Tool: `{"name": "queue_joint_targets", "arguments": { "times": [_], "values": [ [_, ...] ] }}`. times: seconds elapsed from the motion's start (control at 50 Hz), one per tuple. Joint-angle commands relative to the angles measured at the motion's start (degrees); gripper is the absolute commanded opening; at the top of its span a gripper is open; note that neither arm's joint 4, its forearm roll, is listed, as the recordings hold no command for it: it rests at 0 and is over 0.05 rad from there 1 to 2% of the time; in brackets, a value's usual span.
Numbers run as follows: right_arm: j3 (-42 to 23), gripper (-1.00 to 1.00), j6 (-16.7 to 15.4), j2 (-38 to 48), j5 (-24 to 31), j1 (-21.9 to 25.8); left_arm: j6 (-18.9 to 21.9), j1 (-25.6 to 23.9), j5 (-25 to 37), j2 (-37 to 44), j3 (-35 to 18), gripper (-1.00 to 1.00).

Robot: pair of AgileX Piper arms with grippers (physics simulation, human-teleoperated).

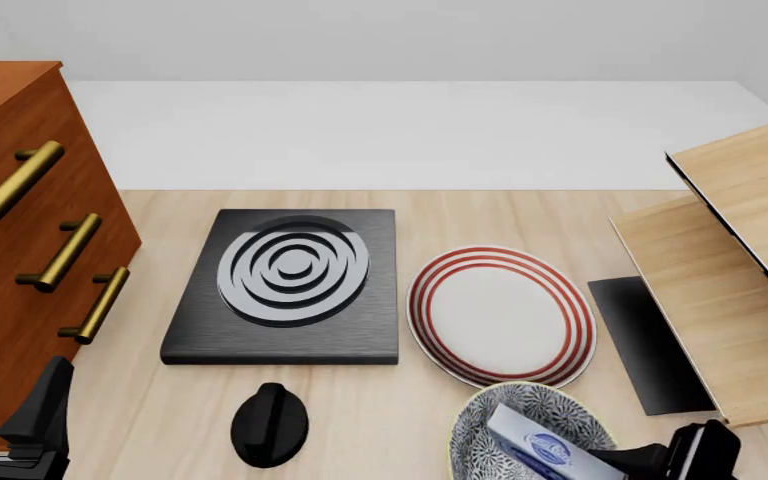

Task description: Pick up the cream cheese and put it in the bowl.

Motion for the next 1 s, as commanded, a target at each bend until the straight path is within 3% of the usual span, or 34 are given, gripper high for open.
{"name": "queue_joint_targets", "arguments": {
  "times": [0.02, 0.28, 0.3, 0.32, 0.44, 0.46, 0.64, 0.84, 1.0],
  "values": [
    [1.34, -1.0, 1.65, 0.5, -2.16, 0.13, 0.01, 0.0, 0.0, 0.0, 0.0, 1.0],
    [1.44, -1.0, 1.37, 0.36, -2.08, 0.04, 0.04, 0.0, 0.01, 0.03, 0.0, 1.0],
    [1.37, -1.0, 1.35, 0.39, -2.04, 0.02, -0.03, 1.47, -4.74, 4.57, 0.19, 1.0],
    [1.38, -1.0, 1.25, 0.42, -2.02, -0.06, 0.0, 1.47, -5.45, 5.3, 0.19, 1.0],
    [1.33, -1.0, 1.13, 0.95, -2.31, -0.04, 0.01, 1.47, -5.67, 5.53, 0.19, 1.0],
    [1.33, 1.0, 1.09, 1.0, -2.33, 0.04, 0.01, 1.47, -5.67, 5.53, 0.19, 1.0],
    [1.01, 1.0, 1.43, 1.36, -2.34, 0.5, 0.01, 1.47, -8.66, 8.53, 0.23, 1.0],
    [-0.25, 1.0, 1.33, 1.01, -1.14, 1.01, 0.0, 1.47, -5.26, 5.05, 0.24, 1.0],
    [-6.39, 1.0, 0.17, -3.14, 5.67, 0.47, -0.01, 1.46, -4.79, 4.58, 0.24, 1.0]
  ]
}}
